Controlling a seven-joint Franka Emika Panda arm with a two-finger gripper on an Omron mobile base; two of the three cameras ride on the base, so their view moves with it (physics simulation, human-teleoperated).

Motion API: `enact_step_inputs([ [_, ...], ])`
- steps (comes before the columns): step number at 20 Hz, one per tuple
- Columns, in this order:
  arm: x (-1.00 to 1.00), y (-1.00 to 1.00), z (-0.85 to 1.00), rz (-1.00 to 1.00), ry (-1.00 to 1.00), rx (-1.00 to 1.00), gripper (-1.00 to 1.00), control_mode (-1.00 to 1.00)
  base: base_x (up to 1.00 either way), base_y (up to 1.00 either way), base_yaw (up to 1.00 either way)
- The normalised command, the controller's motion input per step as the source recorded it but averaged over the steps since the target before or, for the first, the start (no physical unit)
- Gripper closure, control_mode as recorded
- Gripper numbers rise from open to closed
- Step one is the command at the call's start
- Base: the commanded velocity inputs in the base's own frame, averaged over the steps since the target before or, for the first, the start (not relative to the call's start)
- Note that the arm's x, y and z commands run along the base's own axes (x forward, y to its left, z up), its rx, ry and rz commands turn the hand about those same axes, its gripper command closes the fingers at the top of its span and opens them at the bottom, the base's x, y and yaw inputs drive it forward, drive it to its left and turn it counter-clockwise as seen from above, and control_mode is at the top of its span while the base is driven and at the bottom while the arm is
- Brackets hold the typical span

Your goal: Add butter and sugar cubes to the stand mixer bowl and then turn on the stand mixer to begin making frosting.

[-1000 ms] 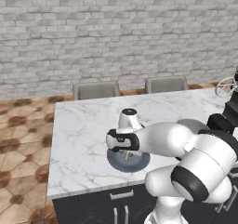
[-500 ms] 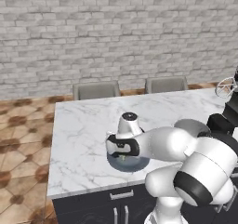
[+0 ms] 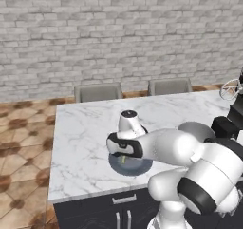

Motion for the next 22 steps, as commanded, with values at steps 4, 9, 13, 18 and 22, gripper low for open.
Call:
enact_step_inputs([
  [4,-0.54,-0.12,0.26,-0.12,0.0,0.0,1.0,-1.0,0.0,0.0,0.0],
  [9,-0.32,-0.25,0.43,-0.14,0.02,0.0,1.0,-1.0,0.0,0.0,0.0],
  [13,-0.22,-0.38,0.49,-0.14,0.02,-0.02,1.0,-1.0,0.0,0.0,0.0],
  [18,-0.2,-0.4,0.52,-0.12,0.0,-0.06,1.0,-1.0,0.0,0.0,0.0],
  [22,-0.18,-0.4,0.61,-0.12,0.0,-0.08,1.0,-1.0,0.0,0.0,0.0],
])
